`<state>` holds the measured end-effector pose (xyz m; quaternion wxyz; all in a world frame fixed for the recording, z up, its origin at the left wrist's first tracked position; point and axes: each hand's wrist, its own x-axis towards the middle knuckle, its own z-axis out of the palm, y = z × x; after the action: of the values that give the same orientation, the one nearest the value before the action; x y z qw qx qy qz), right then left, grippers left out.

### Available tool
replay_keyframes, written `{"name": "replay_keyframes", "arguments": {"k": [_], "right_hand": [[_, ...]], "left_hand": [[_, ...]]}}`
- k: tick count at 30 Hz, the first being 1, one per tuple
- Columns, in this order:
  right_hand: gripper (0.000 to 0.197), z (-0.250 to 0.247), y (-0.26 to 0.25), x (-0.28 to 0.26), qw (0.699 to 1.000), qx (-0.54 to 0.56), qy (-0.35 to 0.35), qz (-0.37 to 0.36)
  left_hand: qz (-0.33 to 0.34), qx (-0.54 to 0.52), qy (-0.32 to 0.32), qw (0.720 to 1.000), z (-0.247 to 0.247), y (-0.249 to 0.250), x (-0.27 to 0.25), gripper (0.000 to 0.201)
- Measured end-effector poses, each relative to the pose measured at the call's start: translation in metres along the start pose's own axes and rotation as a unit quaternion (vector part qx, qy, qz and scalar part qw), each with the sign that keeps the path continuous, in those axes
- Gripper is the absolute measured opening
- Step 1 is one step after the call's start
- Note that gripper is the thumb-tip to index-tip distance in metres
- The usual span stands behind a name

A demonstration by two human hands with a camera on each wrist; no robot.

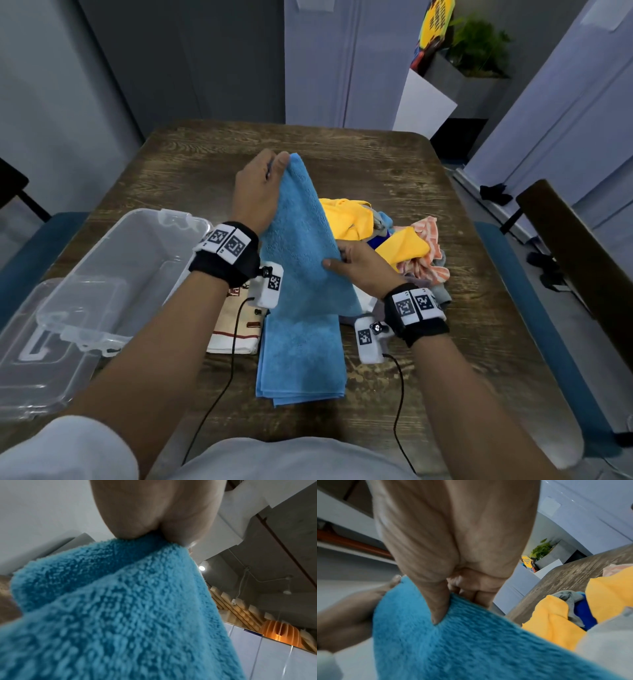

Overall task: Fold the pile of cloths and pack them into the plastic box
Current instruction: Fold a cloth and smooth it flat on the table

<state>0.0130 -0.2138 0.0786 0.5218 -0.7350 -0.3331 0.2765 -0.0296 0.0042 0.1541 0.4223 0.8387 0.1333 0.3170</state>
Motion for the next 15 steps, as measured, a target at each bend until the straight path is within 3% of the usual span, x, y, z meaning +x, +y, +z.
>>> {"name": "replay_keyframes", "arguments": {"k": [12,15], "right_hand": [[0.009,0.02,0.072,-0.012,0.989,-0.122,0.061,0.047],[0.017,0.015,0.078,-0.017,0.981,-0.169,0.075,0.059]], "left_hand": [[-0.038,-0.012,0.093,0.995,-0.033,-0.019,0.025,0.04],[-0.067,-0.011,0.11,0.992,-0.035,-0.022,0.022,0.042]]}}
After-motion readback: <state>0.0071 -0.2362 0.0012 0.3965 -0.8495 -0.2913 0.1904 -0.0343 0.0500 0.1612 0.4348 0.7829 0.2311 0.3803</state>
